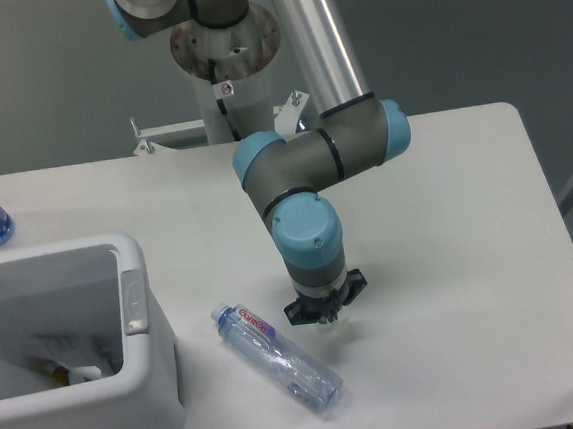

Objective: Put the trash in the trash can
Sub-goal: 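Close the gripper on the white crumpled cup, then lift the cup and carry it over the white trash bin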

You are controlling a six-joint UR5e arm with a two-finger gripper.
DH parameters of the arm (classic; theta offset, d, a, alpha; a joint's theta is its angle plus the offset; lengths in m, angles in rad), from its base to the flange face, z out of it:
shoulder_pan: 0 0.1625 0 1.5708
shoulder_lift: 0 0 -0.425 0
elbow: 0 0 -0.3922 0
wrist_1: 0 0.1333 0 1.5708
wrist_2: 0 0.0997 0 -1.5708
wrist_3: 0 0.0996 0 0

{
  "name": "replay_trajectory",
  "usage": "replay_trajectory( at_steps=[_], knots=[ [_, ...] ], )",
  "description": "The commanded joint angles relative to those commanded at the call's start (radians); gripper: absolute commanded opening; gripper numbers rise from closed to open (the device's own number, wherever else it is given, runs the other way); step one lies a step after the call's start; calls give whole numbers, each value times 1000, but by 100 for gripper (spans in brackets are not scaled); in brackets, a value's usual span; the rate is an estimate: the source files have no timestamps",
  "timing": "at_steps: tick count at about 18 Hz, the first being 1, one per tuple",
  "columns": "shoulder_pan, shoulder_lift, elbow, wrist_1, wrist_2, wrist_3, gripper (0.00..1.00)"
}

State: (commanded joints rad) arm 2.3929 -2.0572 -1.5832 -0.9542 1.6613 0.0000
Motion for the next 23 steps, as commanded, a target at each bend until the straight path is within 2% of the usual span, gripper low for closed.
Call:
replay_trajectory(
  at_steps=[2,7,11,15,23],
  knots=[
    [28,29,40,5,-43,5,0],
    [100,97,208,2,-296,-37,0],
    [112,181,271,5,-429,-81,0],
    [80,232,269,5,-483,-153,0],
    [-109,249,259,5,-506,-195,0]
  ],
)
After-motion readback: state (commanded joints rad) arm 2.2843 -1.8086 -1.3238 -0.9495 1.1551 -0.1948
